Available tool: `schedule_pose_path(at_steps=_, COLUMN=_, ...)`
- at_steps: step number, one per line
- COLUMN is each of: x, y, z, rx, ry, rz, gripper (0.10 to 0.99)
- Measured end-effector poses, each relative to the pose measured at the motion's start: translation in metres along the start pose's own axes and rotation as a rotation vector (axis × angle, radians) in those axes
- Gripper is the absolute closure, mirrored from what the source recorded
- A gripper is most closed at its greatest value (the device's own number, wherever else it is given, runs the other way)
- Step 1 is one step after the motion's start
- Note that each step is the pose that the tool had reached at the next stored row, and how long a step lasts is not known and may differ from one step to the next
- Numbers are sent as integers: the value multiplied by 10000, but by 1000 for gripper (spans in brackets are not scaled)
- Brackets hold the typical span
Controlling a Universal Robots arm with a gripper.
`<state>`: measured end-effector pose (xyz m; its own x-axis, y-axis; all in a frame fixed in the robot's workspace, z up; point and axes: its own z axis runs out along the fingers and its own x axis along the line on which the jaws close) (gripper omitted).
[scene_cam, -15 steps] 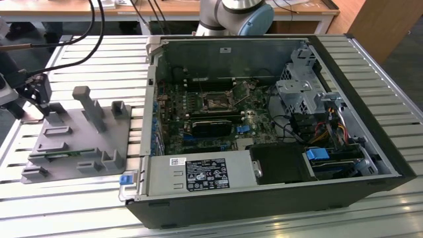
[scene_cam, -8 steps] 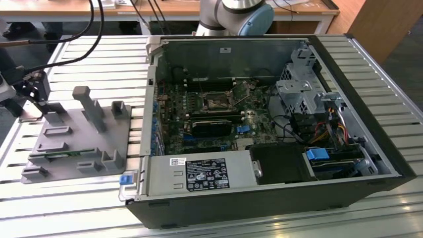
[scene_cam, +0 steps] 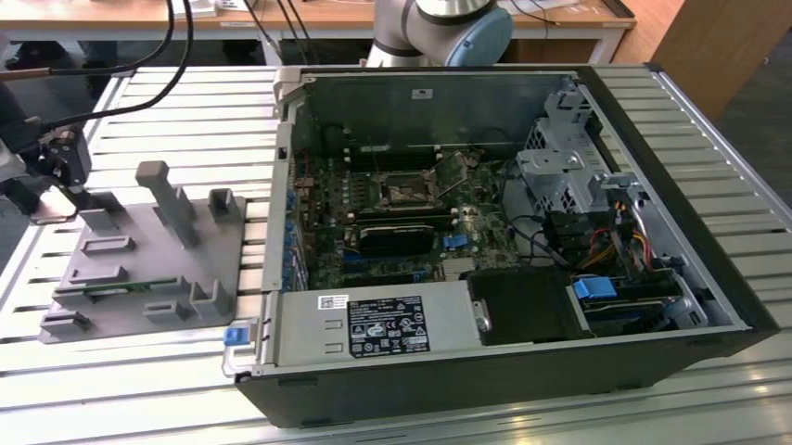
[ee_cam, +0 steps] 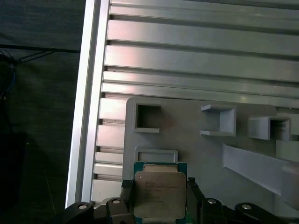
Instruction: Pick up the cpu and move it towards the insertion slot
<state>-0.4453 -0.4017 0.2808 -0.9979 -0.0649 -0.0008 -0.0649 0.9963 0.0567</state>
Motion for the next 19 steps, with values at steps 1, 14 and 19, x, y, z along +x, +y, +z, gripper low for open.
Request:
schedule_pose_path(at_steps=1, x=0, y=1, z=-8, rx=1, ry=1, rz=0, gripper=549)
schedule_pose_path(at_steps=14, x=-1, y=23, z=-97, rx=0, ry=0, rz=0, gripper=549)
schedule_pose_path(at_steps=19, x=-2, y=33, z=-128, rx=0, ry=-1, rz=0, gripper=549)
